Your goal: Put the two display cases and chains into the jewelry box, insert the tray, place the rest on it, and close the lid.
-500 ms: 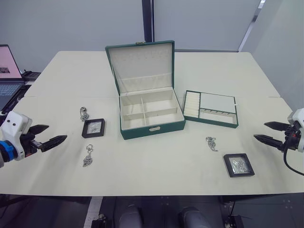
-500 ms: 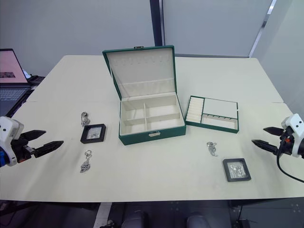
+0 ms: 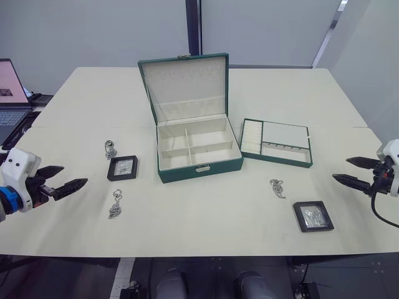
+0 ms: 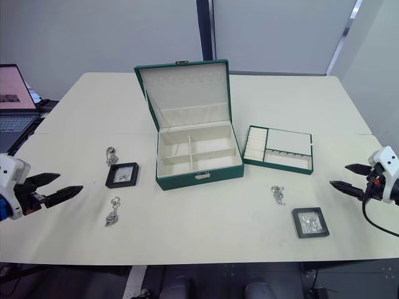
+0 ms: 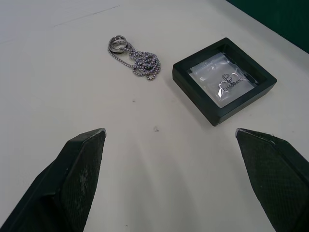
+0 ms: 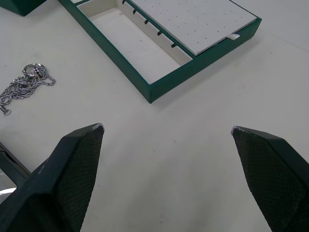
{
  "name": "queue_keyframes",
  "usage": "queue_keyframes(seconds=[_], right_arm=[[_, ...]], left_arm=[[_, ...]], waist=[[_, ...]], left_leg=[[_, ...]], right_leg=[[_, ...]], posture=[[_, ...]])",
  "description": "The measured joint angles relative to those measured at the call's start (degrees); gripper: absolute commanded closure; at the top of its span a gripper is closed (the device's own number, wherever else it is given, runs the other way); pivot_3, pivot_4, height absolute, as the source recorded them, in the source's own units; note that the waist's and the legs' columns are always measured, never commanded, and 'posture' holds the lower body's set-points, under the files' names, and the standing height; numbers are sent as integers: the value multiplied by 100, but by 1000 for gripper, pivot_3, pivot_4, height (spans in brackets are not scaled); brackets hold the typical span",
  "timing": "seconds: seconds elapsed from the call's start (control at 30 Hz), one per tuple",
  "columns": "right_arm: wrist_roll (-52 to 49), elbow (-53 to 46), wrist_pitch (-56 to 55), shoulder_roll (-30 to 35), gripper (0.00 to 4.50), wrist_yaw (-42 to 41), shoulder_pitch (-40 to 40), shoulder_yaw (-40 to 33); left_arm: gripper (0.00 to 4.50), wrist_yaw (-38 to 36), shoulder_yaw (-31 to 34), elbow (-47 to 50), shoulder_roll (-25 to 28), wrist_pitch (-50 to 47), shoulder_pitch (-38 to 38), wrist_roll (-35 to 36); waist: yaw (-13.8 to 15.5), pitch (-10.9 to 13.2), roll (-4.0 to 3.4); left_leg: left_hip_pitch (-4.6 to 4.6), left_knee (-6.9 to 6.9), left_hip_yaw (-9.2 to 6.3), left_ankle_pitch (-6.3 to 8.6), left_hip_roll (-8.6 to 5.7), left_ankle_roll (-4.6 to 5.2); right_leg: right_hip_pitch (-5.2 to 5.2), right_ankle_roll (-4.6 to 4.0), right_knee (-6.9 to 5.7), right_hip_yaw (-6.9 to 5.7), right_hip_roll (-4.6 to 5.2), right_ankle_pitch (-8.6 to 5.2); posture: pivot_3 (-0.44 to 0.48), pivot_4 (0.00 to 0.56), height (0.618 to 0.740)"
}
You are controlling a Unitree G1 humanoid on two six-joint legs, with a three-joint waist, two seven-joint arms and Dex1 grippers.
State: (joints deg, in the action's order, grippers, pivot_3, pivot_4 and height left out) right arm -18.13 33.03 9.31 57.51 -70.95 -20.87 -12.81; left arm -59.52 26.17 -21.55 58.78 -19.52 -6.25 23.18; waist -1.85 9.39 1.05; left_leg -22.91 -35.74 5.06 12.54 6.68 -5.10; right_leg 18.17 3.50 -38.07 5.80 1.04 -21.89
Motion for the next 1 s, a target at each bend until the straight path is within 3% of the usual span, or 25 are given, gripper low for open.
queue_keyframes(seconds=[0.8,1.0], right_arm=[[6,6,105,-26,0,106,-55,-10],[-635,-1365,1039,-268,0,270,-71,-179]], left_arm=[[35,80,6,-44,-59,117,-12,-56],[35,145,159,749,-131,-427,247,283]], waist=[[-1,0,0],[-6,0,-1]], left_leg=[[0,-3,0,0,0,0],[-2,-1,-5,0,2,0]], right_leg=[[-1,0,-2,0,0,0],[-2,0,-7,0,-2,0]], posture=[[0,150,740],[0,150,740]])
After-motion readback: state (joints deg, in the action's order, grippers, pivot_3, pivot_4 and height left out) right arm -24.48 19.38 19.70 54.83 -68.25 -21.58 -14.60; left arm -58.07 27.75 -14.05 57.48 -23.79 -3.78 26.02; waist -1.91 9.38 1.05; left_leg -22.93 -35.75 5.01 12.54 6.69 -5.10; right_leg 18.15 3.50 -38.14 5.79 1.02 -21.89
